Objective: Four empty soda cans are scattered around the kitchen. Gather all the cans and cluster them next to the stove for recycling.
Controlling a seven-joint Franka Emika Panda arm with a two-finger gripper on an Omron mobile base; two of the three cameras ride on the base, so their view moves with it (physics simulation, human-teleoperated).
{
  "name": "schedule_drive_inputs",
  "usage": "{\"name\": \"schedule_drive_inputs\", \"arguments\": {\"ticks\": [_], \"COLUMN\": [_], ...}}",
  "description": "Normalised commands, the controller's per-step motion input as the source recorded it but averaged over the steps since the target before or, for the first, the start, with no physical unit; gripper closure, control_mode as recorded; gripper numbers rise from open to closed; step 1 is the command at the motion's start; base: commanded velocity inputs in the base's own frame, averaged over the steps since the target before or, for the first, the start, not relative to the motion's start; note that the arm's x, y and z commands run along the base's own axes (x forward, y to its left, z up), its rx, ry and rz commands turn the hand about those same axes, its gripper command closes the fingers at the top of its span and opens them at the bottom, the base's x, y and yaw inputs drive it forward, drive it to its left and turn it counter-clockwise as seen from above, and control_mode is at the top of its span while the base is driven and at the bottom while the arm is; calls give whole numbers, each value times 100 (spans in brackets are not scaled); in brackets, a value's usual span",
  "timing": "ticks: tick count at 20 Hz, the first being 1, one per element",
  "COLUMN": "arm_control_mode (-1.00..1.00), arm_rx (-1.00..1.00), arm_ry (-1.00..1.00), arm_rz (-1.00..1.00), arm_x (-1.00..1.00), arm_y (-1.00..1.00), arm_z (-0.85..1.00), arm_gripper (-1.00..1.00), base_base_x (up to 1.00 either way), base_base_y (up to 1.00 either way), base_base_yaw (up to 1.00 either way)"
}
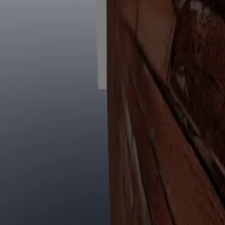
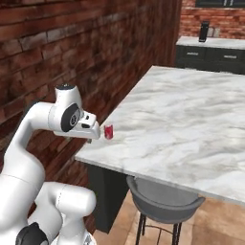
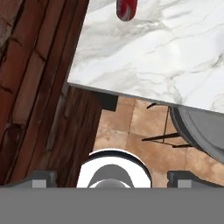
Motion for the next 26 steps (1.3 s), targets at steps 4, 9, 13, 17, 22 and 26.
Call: {"name": "schedule_drive_inputs", "arguments": {"ticks": [4,9,13,17,22,26], "arm_control_mode": [100,100,-100,-100,-100,-100], "arm_rx": [0,0,0,0,0,0], "arm_ry": [0,0,0,0,0,0], "arm_rz": [0,0,-9,-13,-7,0], "arm_x": [0,0,13,44,47,51], "arm_y": [0,0,0,14,28,5], "arm_z": [0,0,-8,-12,-6,-1], "arm_gripper": [-100,-100,-100,-100,-100,-100], "base_base_x": [47,34,13,0,0,0], "base_base_y": [-5,0,0,0,0,0], "base_base_yaw": [-18,-22,-11,0,0,0]}}
